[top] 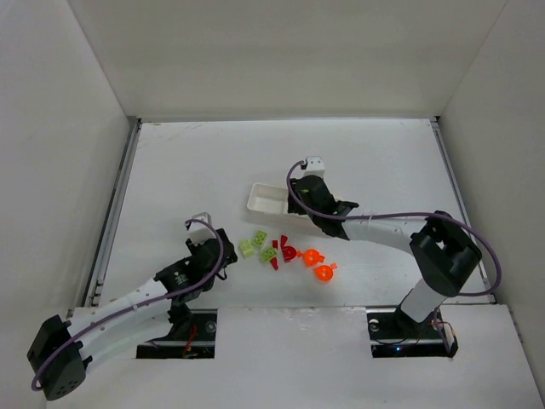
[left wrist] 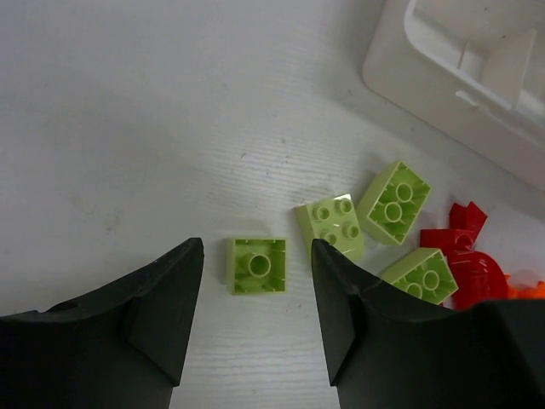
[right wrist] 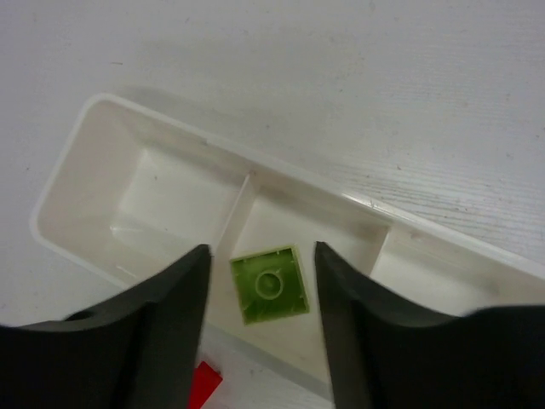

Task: Sort the legos into containers by color

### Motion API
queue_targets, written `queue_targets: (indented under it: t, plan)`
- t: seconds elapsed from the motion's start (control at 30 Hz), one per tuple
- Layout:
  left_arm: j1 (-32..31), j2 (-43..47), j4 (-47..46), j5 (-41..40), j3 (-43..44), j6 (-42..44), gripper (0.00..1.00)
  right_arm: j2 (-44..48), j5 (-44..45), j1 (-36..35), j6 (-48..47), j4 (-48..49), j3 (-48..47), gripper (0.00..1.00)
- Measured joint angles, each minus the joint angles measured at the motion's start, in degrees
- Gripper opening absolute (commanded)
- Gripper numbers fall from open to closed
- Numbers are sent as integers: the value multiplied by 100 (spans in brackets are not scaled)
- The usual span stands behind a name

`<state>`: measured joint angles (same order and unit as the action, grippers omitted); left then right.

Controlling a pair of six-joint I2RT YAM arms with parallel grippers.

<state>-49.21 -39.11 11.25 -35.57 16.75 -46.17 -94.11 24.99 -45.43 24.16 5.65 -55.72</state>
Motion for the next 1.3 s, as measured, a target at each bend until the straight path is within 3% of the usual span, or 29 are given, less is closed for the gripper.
queue_targets:
  t: [0.23, 0.6, 0.83, 1.17, 1.2, 1.27, 1.3]
  plan:
    - [-234, -437, 310, -4, 39, -299, 56, 201, -15, 0, -7, -7, 46, 66]
    - [-315, -1436, 37, -20, 175, -275, 49, 1167, -24, -118, -221, 2, 225, 67]
    - [-264, -1934, -317, -61, 181, -203, 21, 1204, -72, -352, -295, 122, 538, 67]
    - [-61, -1478, -76, -177, 439, -39, 16, 1384, -153, -302, -262, 417, 988, 67]
    - [-81, -1296, -11, -249, 638, 33, 16, 1440, -155, -260, -243, 446, 1029, 66]
    - [-138, -1054, -13, -374, 1091, 192, 17, 1561, -142, -133, -173, 527, 1102, 50]
    - [-142, -1038, -50, -389, 1233, 254, 17, 1604, -131, -59, -146, 562, 1134, 35]
